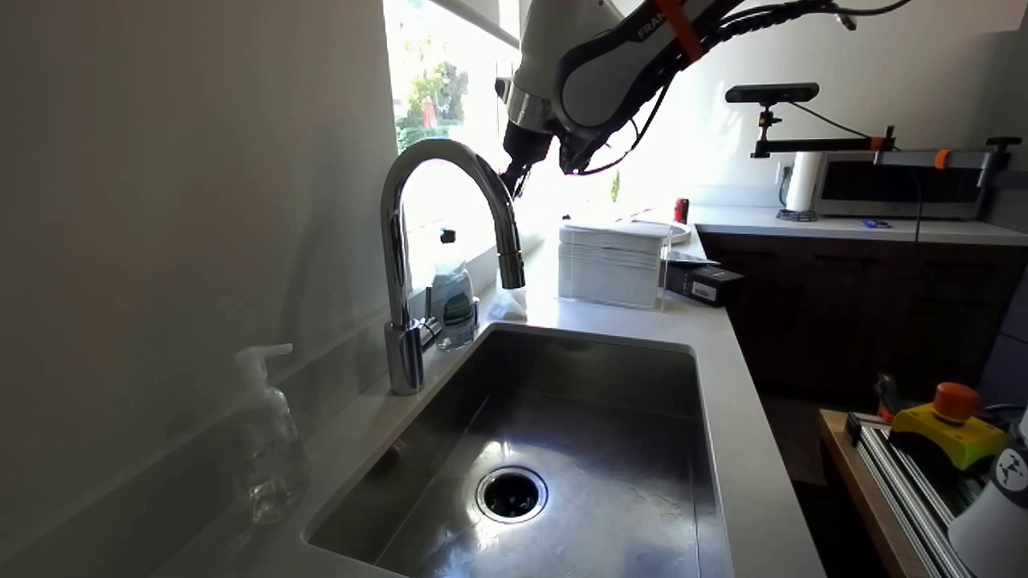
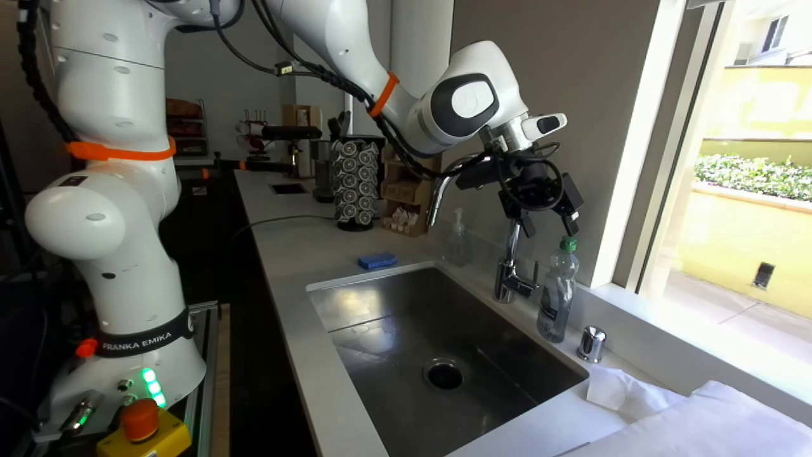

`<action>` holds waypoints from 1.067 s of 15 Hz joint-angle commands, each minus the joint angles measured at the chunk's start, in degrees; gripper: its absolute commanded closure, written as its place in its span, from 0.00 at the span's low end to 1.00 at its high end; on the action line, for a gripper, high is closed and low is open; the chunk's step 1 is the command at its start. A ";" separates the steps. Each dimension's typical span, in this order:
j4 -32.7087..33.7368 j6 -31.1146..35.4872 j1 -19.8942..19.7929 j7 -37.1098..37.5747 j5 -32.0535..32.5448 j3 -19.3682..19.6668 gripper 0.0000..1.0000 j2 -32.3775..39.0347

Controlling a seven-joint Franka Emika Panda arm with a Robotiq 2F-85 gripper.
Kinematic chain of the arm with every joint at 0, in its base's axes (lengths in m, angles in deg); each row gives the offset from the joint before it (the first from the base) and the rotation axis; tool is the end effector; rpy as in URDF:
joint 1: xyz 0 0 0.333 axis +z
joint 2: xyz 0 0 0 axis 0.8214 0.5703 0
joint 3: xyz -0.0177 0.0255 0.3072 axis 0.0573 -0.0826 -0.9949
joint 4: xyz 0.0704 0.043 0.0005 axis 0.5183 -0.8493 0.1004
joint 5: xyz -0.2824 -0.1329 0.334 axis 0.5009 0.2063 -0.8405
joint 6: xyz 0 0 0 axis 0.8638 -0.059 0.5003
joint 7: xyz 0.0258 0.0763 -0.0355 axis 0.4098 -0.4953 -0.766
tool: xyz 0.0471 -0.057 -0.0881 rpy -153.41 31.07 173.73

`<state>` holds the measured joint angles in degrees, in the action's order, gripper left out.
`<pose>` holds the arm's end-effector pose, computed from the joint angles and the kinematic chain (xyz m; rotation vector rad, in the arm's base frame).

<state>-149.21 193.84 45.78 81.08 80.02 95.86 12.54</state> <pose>0.6365 -0.2032 0.3866 2.6924 0.1469 0.5633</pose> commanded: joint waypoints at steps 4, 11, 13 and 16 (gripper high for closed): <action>0.77 -0.06 0.43 -0.36 -0.32 0.54 0.00 0.56; 3.17 2.63 0.64 4.55 -1.61 0.66 0.00 3.25; 4.04 3.88 0.59 5.44 -3.74 0.34 0.00 4.21; 5.75 4.18 0.53 5.35 -8.18 -0.27 0.00 5.96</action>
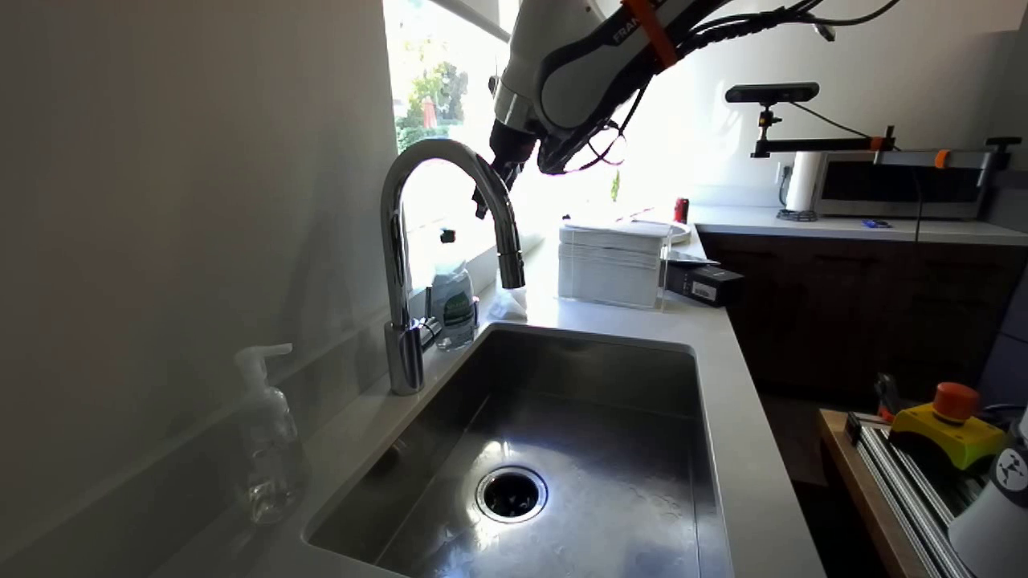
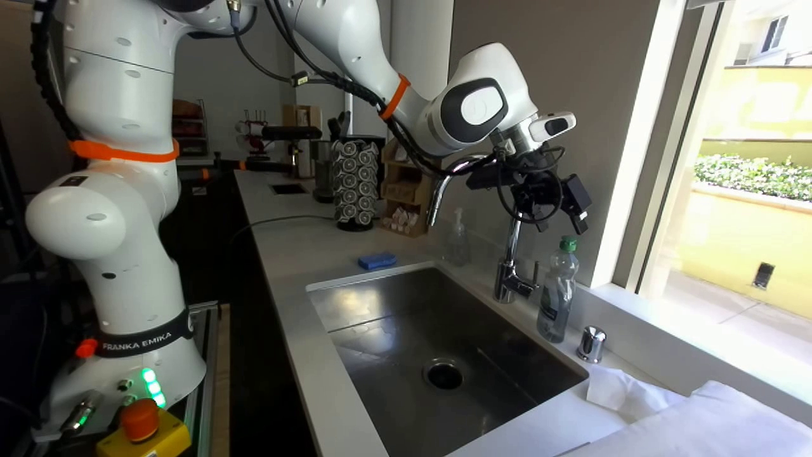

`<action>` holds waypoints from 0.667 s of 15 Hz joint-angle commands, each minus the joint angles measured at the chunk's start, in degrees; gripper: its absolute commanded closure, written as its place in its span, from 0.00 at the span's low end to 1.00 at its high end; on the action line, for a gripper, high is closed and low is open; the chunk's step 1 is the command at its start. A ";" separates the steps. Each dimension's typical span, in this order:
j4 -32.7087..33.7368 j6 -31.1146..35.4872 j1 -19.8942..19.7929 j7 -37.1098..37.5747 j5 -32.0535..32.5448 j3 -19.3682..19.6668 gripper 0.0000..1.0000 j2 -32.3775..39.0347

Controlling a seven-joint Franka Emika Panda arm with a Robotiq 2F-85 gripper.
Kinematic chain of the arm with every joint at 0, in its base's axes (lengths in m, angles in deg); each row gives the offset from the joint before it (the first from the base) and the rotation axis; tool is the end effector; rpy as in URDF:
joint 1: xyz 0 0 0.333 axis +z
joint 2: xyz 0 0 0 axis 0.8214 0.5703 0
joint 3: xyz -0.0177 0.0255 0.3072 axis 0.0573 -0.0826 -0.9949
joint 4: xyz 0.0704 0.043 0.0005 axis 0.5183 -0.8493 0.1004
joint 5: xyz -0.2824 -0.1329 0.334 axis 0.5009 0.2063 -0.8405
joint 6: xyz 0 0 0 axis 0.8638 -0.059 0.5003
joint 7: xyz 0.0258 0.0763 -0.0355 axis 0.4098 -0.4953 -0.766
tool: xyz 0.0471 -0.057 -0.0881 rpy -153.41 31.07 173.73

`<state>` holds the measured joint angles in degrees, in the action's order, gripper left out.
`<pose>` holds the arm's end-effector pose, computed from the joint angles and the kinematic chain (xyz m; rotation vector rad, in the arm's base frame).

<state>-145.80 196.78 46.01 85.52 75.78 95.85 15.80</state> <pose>0.6573 -0.2049 0.3882 2.7240 -0.0138 0.6820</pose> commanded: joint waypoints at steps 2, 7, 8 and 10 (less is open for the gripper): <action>3.90 1.36 0.40 1.19 -5.95 -0.38 0.00 4.23; 8.10 1.44 0.76 2.89 -8.50 -0.17 0.00 7.93; 8.92 1.40 0.84 3.20 -8.75 -0.16 0.00 8.62; 10.37 1.25 1.04 3.88 -9.26 -0.23 0.00 9.80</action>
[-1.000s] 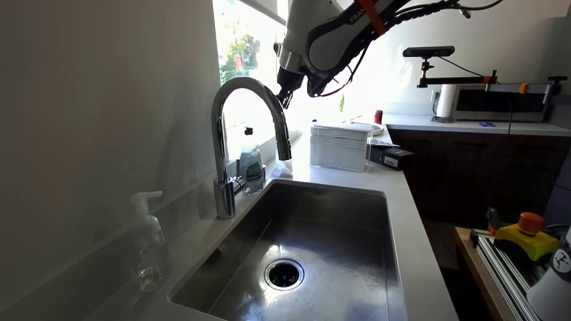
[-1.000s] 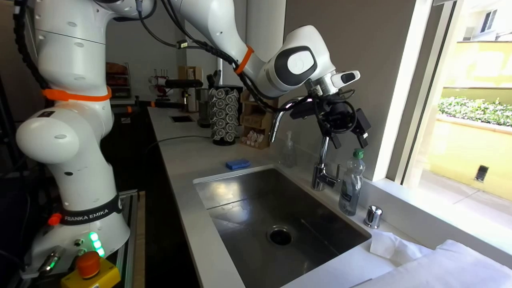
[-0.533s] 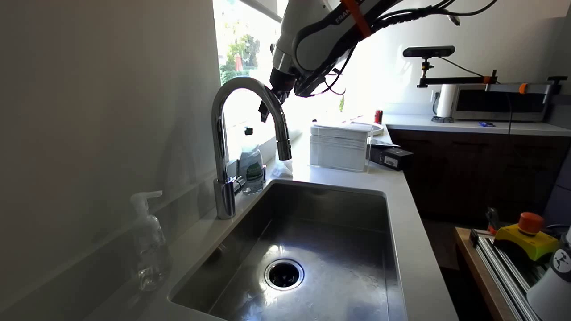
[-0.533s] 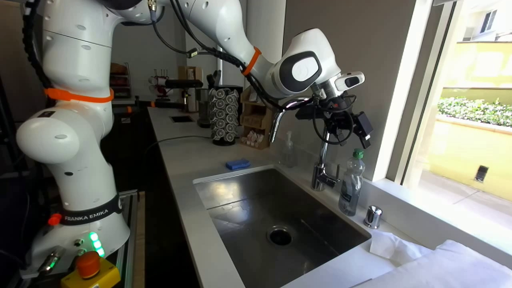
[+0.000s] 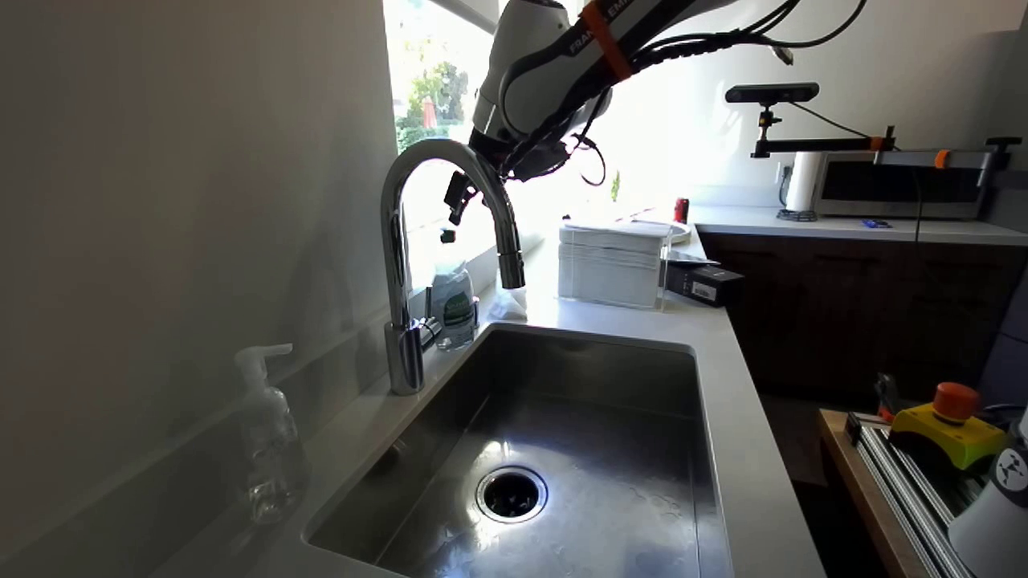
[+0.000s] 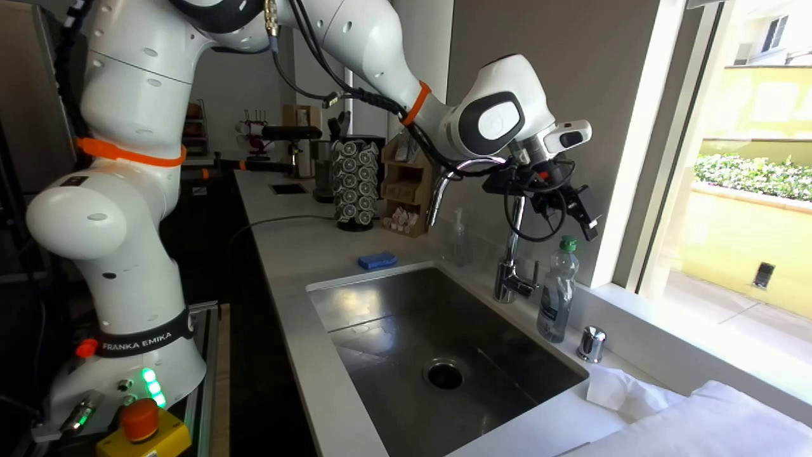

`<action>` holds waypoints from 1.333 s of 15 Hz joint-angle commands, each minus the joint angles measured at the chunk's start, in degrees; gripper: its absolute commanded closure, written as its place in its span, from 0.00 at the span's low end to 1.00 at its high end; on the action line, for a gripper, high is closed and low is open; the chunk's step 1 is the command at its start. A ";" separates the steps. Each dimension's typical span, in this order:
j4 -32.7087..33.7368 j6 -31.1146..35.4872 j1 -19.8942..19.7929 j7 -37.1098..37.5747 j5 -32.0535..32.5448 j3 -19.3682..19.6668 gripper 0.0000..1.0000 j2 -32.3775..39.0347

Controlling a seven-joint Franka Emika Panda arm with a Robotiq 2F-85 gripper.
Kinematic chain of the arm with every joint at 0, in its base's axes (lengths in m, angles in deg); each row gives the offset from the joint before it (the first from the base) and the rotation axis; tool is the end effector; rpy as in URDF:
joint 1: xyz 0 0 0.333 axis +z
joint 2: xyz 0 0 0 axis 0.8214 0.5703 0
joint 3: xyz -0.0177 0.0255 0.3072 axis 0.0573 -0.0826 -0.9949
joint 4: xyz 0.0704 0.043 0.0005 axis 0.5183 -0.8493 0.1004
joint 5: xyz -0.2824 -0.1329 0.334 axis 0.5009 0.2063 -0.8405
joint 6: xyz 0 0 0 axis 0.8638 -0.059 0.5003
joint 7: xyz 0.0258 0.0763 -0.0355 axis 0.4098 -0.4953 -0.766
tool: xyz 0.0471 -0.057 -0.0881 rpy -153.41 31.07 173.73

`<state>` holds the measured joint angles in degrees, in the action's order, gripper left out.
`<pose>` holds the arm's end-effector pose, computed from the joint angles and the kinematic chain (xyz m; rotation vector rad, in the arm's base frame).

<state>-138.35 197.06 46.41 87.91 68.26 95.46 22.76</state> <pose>0.6951 -0.2072 0.3769 2.7819 -0.1854 0.7529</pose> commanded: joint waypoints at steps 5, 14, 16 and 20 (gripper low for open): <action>5.56 0.65 1.27 2.27 -2.06 0.28 0.00 5.01; 7.83 0.19 1.16 2.99 -2.54 0.20 0.00 7.08; 8.03 -0.35 1.12 3.19 -2.94 0.18 0.00 7.23; 8.22 -0.63 1.23 3.56 -2.97 0.38 0.00 7.22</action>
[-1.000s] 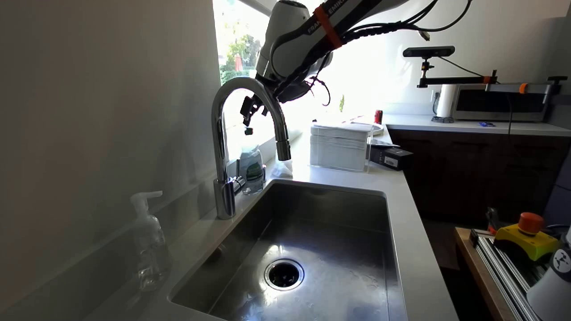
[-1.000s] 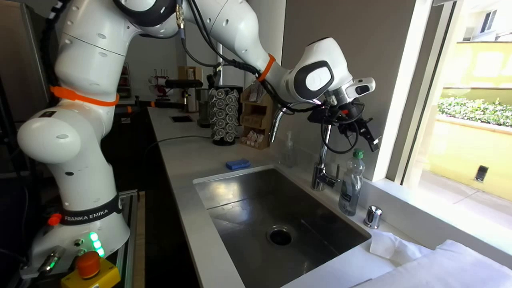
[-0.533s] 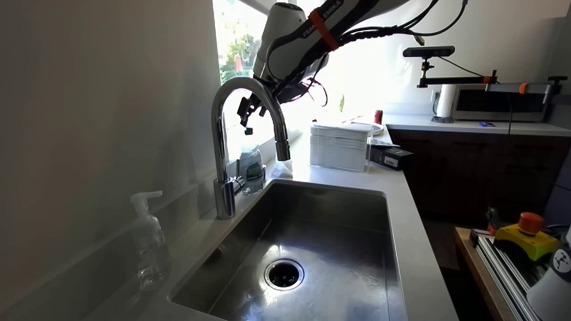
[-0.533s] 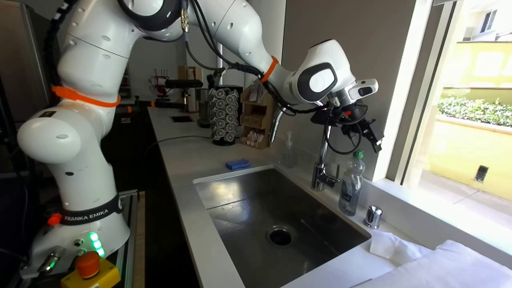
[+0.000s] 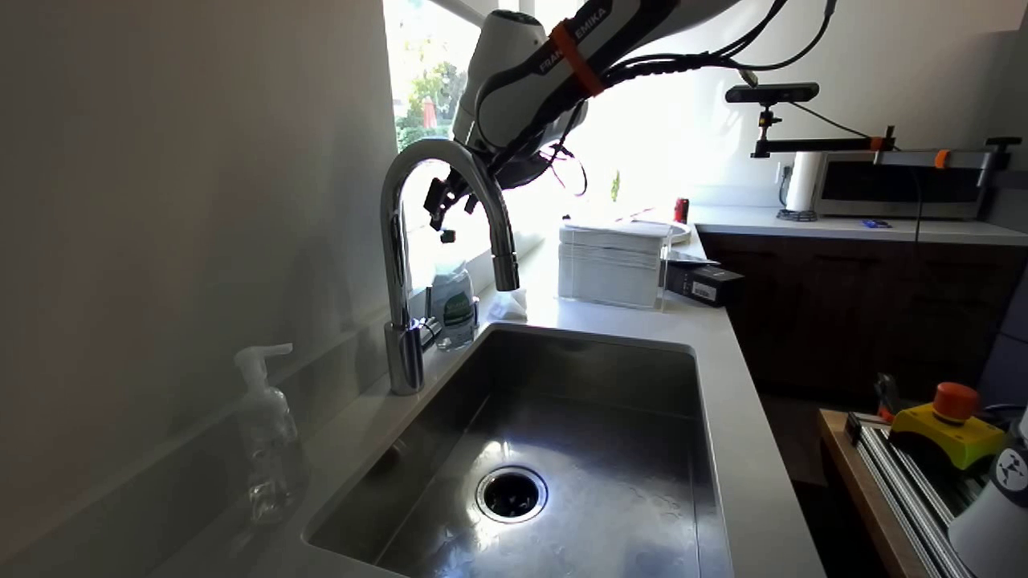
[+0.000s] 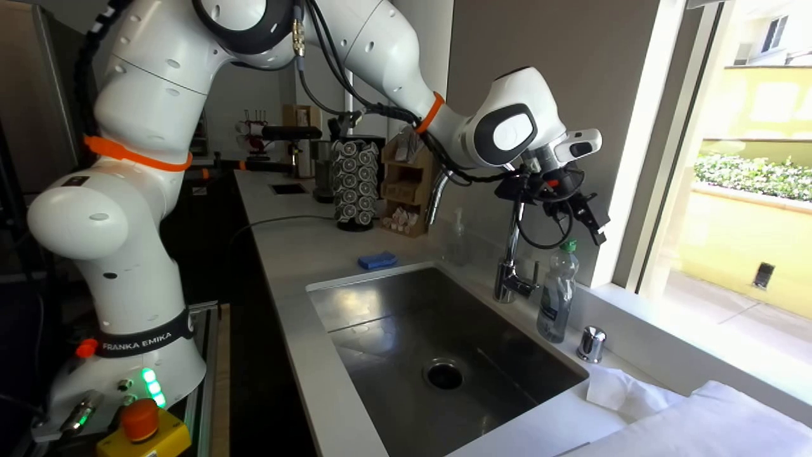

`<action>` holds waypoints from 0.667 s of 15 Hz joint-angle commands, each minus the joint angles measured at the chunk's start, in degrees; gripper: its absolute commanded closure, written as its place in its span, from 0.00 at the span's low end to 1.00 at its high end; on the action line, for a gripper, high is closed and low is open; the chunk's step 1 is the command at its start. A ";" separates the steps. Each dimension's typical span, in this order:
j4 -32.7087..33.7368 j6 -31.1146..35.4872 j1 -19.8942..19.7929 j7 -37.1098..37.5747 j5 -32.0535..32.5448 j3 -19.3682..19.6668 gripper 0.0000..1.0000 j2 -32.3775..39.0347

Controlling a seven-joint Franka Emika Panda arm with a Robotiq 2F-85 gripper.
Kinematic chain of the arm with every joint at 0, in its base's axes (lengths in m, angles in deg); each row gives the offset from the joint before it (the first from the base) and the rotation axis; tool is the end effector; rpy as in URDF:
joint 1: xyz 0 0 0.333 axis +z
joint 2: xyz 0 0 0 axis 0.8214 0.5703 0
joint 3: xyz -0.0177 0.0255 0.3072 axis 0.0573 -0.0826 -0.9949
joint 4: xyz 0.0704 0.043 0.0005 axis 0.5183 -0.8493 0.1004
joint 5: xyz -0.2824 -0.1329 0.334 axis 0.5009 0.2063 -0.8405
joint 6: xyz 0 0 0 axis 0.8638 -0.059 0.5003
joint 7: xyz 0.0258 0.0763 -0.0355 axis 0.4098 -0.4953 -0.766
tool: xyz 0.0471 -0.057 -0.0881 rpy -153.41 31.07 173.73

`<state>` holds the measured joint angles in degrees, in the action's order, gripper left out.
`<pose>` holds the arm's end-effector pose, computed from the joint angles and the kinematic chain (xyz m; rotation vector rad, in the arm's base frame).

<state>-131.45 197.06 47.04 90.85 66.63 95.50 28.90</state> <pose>0.7279 -0.2057 0.3656 2.7852 -0.2605 0.7893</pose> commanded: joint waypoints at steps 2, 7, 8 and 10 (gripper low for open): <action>1.33 -0.89 0.64 0.74 -1.24 0.44 0.00 0.99; 1.27 -1.72 0.75 0.81 -0.99 0.66 0.00 0.97; 1.31 -1.85 0.74 0.83 -1.02 0.66 0.00 1.07; 1.32 -1.95 0.72 0.80 -1.10 0.62 0.00 1.14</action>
<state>-131.15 196.88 47.04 91.06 66.63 95.68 29.27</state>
